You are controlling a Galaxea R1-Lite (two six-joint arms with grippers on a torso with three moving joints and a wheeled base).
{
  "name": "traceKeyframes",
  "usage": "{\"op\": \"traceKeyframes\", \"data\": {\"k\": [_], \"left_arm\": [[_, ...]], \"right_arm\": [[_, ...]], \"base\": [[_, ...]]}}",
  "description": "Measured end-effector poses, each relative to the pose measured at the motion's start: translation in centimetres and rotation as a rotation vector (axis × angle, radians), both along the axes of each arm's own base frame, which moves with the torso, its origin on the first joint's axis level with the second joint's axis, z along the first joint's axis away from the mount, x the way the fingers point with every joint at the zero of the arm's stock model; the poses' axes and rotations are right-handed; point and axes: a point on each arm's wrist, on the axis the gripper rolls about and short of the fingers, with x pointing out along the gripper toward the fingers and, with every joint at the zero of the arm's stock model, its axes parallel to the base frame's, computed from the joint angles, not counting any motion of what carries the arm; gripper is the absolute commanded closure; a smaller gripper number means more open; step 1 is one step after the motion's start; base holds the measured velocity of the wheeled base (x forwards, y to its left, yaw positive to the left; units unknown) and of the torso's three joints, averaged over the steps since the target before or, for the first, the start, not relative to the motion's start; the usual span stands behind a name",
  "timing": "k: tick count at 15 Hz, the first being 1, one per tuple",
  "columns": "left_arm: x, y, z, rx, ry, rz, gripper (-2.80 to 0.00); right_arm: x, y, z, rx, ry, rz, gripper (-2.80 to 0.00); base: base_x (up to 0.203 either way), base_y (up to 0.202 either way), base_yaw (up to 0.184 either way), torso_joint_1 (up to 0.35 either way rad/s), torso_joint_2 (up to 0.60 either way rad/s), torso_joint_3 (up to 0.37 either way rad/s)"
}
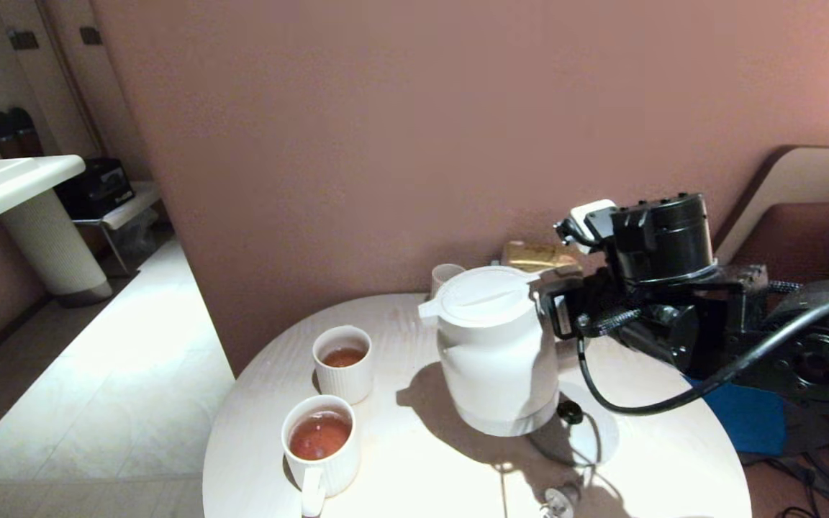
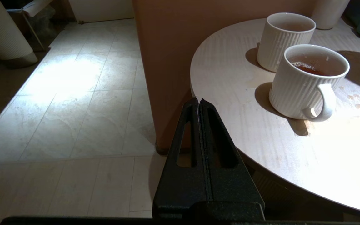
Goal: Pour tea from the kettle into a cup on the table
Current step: Put down the kettle on the table
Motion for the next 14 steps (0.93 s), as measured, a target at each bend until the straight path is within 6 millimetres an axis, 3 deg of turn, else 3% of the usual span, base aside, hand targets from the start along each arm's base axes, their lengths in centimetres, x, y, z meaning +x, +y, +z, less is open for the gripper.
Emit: {"op": "traceKeyframes", "data": {"k": [4, 9, 14], "left_arm": [[0.0, 0.0, 0.0, 0.000, 0.000, 0.000, 0.00], [0.0, 0.0, 0.0, 0.000, 0.000, 0.000, 0.00], [0.0, 0.0, 0.0, 0.000, 0.000, 0.000, 0.00]], "right_arm": [[0.0, -5.6, -1.5, 0.106, -0.049, -0.046, 0.00], [-0.5, -10.6, -2.3, 0.227, -0.026, -0.044, 0.00], [-0.7, -13.5, -4.3, 0.265, -0.093, -0.052, 0.00]], "base": [[0.000, 0.000, 0.000, 0.000, 0.00, 0.000], [0.000, 0.000, 0.000, 0.000, 0.00, 0.000], [0.000, 0.000, 0.000, 0.000, 0.00, 0.000]]}}
